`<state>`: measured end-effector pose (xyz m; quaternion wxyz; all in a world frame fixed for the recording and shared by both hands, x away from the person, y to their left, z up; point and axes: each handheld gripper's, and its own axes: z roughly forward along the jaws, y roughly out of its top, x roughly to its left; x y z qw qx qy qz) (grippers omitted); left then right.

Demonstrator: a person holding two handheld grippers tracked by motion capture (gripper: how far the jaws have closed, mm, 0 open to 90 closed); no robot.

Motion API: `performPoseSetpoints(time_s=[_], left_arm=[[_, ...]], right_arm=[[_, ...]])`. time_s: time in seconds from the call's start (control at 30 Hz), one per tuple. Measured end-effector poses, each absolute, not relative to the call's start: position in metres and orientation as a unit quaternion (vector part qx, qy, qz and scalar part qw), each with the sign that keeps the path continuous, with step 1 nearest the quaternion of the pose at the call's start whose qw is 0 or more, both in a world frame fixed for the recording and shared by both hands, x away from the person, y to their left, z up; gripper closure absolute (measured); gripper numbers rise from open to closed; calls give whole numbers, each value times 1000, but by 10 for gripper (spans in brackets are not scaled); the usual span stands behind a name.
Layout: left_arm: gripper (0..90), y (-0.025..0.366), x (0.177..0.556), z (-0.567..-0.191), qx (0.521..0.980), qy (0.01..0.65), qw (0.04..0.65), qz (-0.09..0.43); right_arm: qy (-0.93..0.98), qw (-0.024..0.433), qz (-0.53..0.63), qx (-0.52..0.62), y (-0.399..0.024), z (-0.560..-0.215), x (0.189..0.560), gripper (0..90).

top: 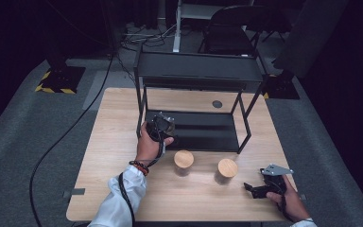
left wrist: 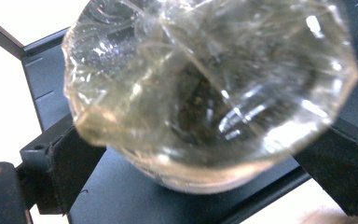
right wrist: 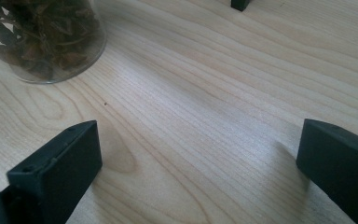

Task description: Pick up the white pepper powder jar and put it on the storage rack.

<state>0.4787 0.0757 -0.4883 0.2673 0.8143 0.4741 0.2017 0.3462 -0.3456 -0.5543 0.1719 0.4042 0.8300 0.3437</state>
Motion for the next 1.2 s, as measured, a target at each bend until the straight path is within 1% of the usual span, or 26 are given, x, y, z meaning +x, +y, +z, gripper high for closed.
performPoseSetpoints(time_s=[0.2, 0.43, 0.67, 0.7, 0.87, 1.2], left_arm=[[39, 72, 469, -482, 826, 455, 248, 223], [38, 75, 460, -476, 831, 448, 241, 226], [38, 79, 452, -471, 835, 438, 241, 230], [52, 80, 451, -471, 836, 435, 241, 231], [33, 80, 443, -468, 845, 418, 243, 230], [32, 82, 429, -465, 853, 396, 245, 236]], right_arm=[[830, 172, 344, 404, -346, -554, 346, 0], [830, 172, 344, 404, -346, -554, 346, 0], [830, 172, 344, 404, -346, -554, 346, 0], [830, 172, 344, 404, -346, -554, 346, 0], [830, 172, 344, 404, -346, -554, 346, 0], [830, 172, 344, 404, -346, -554, 346, 0]])
